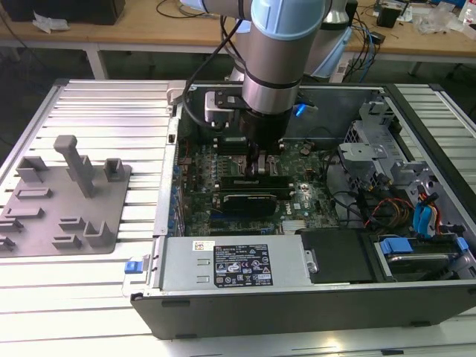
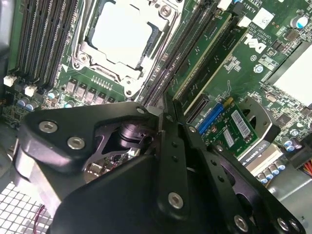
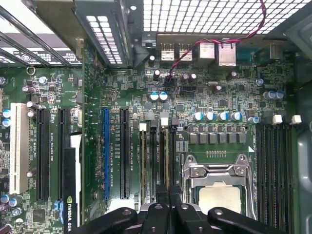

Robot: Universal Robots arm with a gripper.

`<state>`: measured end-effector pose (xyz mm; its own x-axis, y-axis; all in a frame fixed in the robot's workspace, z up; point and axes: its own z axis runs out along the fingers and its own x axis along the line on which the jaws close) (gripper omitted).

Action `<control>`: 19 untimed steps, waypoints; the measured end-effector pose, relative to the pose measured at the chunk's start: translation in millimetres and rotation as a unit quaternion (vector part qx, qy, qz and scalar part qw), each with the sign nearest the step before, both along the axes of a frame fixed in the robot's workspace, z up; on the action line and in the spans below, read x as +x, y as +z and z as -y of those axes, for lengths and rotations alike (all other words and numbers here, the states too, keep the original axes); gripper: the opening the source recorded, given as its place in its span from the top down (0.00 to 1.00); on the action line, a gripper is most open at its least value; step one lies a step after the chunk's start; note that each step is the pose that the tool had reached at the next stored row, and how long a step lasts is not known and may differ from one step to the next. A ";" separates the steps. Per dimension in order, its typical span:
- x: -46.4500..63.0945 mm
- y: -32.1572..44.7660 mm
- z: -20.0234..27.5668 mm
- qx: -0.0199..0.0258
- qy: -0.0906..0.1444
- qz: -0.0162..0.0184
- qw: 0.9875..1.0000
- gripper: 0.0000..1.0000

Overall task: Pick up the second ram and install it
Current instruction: 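Insert the second ram into the second slot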

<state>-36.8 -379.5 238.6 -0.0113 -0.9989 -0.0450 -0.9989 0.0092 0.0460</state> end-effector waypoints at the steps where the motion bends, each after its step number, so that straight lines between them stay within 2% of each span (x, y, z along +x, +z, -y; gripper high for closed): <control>1: 0.0 0.0 0.0 0.000 0.000 0.000 1.000 0.91; 19: 0.0 -2.7 0.1 -0.001 -0.001 0.000 1.000 0.91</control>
